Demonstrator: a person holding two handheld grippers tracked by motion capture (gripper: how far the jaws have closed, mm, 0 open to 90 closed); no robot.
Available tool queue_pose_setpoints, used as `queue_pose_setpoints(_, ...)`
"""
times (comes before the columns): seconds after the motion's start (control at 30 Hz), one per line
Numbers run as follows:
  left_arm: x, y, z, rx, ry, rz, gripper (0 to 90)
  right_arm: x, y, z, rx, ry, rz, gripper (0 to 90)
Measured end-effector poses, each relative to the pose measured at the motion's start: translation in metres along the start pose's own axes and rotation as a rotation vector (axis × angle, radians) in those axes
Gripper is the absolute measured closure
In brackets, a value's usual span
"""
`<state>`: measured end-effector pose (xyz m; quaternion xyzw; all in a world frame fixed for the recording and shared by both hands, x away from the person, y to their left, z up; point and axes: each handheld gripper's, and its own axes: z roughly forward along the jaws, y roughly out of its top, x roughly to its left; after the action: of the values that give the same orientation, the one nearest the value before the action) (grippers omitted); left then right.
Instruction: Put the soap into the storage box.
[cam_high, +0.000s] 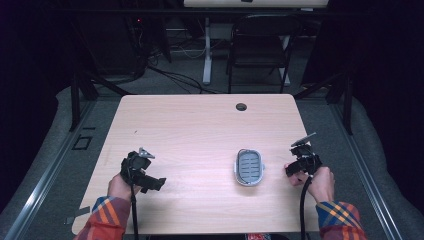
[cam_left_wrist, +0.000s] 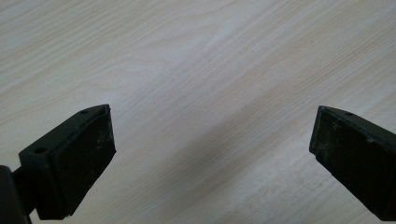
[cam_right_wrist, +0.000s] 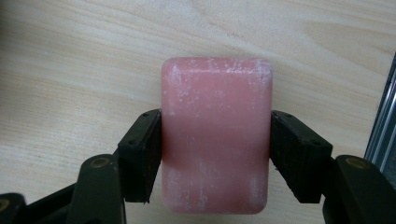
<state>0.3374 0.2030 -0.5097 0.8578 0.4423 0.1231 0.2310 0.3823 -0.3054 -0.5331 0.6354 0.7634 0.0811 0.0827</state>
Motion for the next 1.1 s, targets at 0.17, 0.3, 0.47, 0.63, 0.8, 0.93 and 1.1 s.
queue_pose_setpoints(0.17,0.000,0.000,0.000,0.001,-0.001,0.001,0.1,0.000,0.000,0.003,0.007,-0.004,-0.003,36.8)
queue_pose_setpoints(0.3,0.000,0.000,0.001,0.004,-0.002,0.003,0.1,0.000,-0.001,0.008,0.022,-0.012,-0.014,36.2)
queue_pose_setpoints(0.47,0.000,0.000,0.001,0.007,-0.002,0.004,0.1,-0.001,-0.001,0.011,0.047,-0.011,-0.029,37.0)
queue_pose_setpoints(0.63,0.000,0.000,0.000,0.006,-0.003,0.006,0.1,0.001,0.000,0.010,0.049,0.007,-0.032,37.4)
queue_pose_setpoints(0.8,0.000,0.000,0.001,0.007,-0.003,0.005,0.1,0.000,0.000,0.003,0.028,0.017,-0.024,37.4)
queue_pose_setpoints(0.93,0.000,0.000,0.001,0.008,-0.003,0.006,0.1,-0.001,0.000,-0.002,0.001,0.028,-0.020,37.4)
queue_pose_setpoints(1.1,-0.001,0.000,0.001,0.008,-0.004,0.006,0.1,-0.001,0.001,-0.007,-0.001,0.030,-0.022,37.4)
